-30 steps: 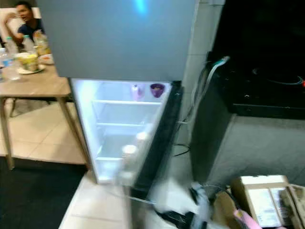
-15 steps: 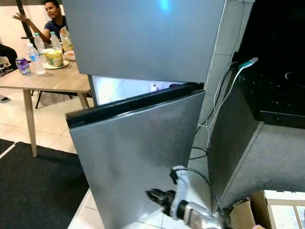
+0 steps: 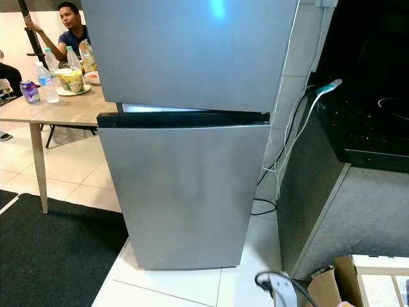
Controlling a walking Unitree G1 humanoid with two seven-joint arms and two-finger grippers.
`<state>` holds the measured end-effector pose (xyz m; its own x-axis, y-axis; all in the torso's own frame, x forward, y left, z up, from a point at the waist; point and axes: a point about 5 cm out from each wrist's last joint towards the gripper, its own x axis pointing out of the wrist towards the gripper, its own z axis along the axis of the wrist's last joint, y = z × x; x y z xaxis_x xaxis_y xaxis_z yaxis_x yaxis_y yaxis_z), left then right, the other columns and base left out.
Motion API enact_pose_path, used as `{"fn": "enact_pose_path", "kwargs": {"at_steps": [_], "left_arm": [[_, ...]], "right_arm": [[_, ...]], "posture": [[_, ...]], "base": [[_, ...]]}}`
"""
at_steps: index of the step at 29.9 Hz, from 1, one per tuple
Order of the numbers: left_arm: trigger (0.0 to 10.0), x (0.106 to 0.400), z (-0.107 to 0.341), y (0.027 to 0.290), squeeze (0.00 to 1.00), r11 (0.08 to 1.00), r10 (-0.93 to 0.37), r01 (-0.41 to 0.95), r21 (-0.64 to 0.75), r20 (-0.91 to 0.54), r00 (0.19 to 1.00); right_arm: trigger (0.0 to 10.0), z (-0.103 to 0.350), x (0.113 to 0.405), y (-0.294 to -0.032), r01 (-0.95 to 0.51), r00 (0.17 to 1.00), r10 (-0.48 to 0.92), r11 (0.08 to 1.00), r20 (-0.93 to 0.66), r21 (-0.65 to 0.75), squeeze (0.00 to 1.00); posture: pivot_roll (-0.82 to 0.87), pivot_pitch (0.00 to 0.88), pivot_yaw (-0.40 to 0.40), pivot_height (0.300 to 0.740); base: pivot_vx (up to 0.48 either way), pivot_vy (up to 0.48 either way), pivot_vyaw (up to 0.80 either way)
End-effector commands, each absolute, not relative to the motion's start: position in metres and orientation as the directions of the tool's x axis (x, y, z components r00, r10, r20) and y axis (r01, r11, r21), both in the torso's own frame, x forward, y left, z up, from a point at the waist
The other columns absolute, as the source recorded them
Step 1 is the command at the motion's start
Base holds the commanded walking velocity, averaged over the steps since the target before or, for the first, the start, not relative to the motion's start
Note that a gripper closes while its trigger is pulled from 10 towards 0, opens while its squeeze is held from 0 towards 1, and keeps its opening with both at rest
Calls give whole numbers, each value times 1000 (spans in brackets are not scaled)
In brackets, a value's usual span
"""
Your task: Restocking fridge
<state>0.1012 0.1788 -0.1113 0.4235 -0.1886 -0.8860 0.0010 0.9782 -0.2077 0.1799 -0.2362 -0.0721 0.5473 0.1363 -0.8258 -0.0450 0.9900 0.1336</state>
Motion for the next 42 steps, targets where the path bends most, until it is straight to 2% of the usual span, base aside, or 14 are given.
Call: {"fn": "enact_pose_path", "kwargs": {"at_steps": [1,5,15,27,30,42], "left_arm": [[10000,93,-114,178,0,980,-184,0,-200,-904,387],[10000,93,-114,179,0,982,-176,7,-188,-907,384],[10000,96,-113,179,0,983,-175,25,-180,-903,393],[10000,100,-112,178,0,985,-165,21,-172,-898,408],[10000,100,-112,178,0,985,-164,23,-169,-898,408],[10000,103,-111,182,0,982,-173,5,-187,-894,413]], "right_arm": [[10000,-78,165,-243,-43,505,89,996,-858,77,0],[10000,-88,135,-253,-17,441,35,999,-897,31,0],[10000,-94,115,-256,-15,381,10,1000,-924,4,0],[10000,-92,119,-256,-19,397,4,1000,-918,-4,0],[10000,-91,123,-257,11,422,-6,1000,-907,-1,0],[10000,-91,122,-259,25,415,-36,999,-909,-28,0]], "posture": [[-108,0,-9,740],[-109,0,-6,740],[-101,0,-8,740],[-102,0,-16,740],[-102,0,-16,740],[-100,0,-10,740]], "base": [[0,0,0],[0,0,194],[0,0,775],[0,0,775],[0,0,779],[105,0,0]]}}
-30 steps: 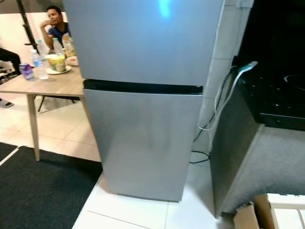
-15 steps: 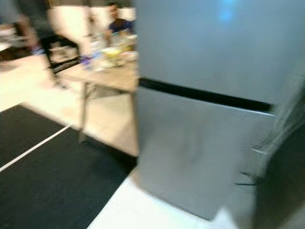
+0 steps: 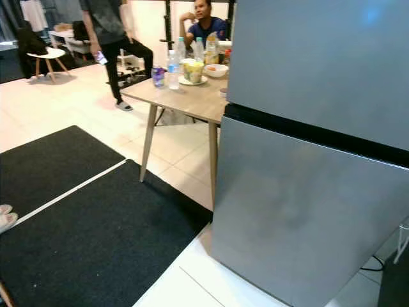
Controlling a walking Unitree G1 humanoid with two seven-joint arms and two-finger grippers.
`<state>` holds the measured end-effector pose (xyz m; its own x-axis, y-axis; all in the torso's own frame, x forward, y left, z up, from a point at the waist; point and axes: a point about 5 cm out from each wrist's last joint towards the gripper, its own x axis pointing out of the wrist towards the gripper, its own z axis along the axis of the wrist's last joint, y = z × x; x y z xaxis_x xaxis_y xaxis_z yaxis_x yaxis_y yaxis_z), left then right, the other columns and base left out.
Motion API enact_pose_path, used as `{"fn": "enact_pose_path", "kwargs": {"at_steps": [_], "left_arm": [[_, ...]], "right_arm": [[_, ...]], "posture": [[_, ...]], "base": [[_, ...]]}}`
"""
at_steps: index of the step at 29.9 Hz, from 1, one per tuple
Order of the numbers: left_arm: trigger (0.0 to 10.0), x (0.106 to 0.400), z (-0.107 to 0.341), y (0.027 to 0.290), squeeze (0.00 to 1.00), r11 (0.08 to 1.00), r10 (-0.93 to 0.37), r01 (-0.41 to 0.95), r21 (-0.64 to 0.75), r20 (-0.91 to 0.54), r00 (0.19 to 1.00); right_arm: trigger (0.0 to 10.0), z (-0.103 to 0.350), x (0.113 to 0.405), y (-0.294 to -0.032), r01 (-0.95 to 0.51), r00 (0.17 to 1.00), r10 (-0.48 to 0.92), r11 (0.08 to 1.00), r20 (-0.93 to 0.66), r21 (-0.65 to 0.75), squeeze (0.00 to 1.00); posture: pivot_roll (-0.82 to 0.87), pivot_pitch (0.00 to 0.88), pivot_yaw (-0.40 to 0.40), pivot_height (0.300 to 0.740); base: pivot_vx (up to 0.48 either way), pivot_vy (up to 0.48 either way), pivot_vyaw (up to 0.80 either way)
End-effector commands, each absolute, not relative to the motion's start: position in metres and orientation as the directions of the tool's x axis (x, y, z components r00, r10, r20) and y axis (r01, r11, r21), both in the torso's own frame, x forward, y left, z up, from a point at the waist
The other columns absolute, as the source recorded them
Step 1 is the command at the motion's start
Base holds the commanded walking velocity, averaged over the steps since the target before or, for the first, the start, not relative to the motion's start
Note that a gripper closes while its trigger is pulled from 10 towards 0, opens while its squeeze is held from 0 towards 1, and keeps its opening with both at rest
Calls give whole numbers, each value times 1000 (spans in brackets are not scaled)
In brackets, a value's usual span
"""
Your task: Restocking fridge
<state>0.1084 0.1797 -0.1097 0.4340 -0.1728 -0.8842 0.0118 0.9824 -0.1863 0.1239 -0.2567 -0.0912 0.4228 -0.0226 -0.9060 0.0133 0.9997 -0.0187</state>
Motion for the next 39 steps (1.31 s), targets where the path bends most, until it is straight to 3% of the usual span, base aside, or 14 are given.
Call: {"fn": "enact_pose_path", "kwargs": {"at_steps": [1,11,19,25,33,39], "left_arm": [[10000,103,-111,182,0,982,-173,5,-187,-894,413],[10000,102,-111,181,0,980,-186,16,-196,-895,407],[10000,100,-112,181,0,980,-191,18,-201,-897,399],[10000,100,-112,181,0,979,-193,21,-201,-898,397],[10000,99,-112,181,0,980,-191,20,-200,-898,395],[10000,98,-112,180,0,979,-192,15,-203,-899,394]], "right_arm": [[10000,-91,122,-259,25,415,-36,999,-909,-28,0],[10000,-93,119,-260,58,400,-60,998,-914,-40,0],[10000,-93,121,-257,80,412,-50,997,-910,-18,0],[10000,-93,121,-257,79,406,-58,996,-912,-28,0],[10000,-92,121,-259,110,416,-73,994,-907,-29,0],[10000,-91,124,-259,103,437,-63,994,-897,-19,0]], "posture": [[-100,0,-10,740],[-105,0,-4,740],[-107,0,-1,740],[-106,0,1,740],[-105,0,-1,740],[-107,0,-3,740]], "base": [[262,0,0],[281,0,0],[301,0,-716],[307,0,0],[314,0,-800],[299,0,-68]]}}
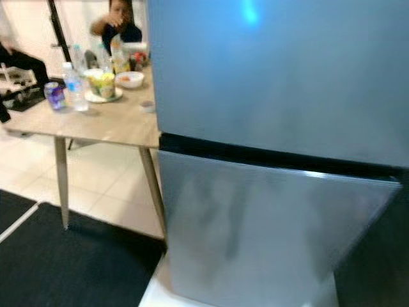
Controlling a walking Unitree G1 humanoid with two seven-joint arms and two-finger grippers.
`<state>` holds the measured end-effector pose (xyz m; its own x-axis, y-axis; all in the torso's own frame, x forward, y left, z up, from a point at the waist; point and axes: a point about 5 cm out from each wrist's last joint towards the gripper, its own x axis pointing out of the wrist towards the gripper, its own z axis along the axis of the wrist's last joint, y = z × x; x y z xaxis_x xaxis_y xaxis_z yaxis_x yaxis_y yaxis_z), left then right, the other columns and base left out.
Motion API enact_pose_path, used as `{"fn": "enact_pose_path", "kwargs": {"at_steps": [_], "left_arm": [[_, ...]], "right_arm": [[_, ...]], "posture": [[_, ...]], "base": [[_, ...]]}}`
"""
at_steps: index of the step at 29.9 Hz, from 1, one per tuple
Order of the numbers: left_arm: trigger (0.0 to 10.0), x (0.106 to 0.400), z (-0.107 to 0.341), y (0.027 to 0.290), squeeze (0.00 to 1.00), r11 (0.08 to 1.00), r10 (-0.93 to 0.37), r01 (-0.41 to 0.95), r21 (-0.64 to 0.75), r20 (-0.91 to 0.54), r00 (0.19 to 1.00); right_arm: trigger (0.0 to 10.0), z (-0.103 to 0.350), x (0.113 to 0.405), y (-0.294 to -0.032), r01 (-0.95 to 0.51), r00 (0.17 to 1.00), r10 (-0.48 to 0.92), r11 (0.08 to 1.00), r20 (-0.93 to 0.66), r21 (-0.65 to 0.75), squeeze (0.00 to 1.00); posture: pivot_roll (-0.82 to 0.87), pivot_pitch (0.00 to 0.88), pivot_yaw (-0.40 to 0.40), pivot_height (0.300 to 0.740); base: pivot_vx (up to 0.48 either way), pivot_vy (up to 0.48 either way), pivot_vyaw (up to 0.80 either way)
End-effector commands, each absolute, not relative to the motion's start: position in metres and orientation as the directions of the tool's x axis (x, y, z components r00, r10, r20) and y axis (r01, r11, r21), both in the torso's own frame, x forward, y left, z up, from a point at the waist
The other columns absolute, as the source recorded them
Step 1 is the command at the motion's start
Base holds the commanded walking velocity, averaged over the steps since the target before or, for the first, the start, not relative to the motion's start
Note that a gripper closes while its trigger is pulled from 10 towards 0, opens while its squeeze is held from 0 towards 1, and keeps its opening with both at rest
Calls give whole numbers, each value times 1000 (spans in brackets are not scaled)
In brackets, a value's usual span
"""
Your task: Restocking fridge
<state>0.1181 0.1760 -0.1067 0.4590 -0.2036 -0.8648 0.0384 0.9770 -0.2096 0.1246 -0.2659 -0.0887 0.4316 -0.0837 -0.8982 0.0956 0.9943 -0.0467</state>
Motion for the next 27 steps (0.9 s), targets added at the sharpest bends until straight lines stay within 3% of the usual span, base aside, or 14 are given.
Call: {"fn": "enact_pose_path", "kwargs": {"at_steps": [1,3,9,16,27], "left_arm": [[10000,98,-112,180,0,979,-192,15,-203,-899,394],[10000,98,-112,180,0,979,-192,15,-203,-899,394],[10000,99,-112,183,0,982,-171,-7,-190,-901,398],[10000,99,-112,183,0,981,-179,3,-194,-900,398],[10000,100,-112,181,0,980,-186,7,-200,-897,401]], "right_arm": [[10000,-91,125,-259,104,439,-61,994,-897,-16,0],[10000,-91,125,-259,104,439,-61,994,-897,-17,0],[10000,-81,154,-231,85,616,225,933,-755,348,0],[10000,-65,186,-219,12,704,337,874,-625,485,0],[10000,-40,227,-210,-90,795,384,840,-469,534,0]], "posture": [[-107,0,-3,740],[-107,0,-3,740],[-105,0,-4,740],[-102,0,-2,740],[-98,0,-3,740]], "base": [[292,0,0],[292,0,0],[0,0,0],[0,0,0],[0,0,0]]}}
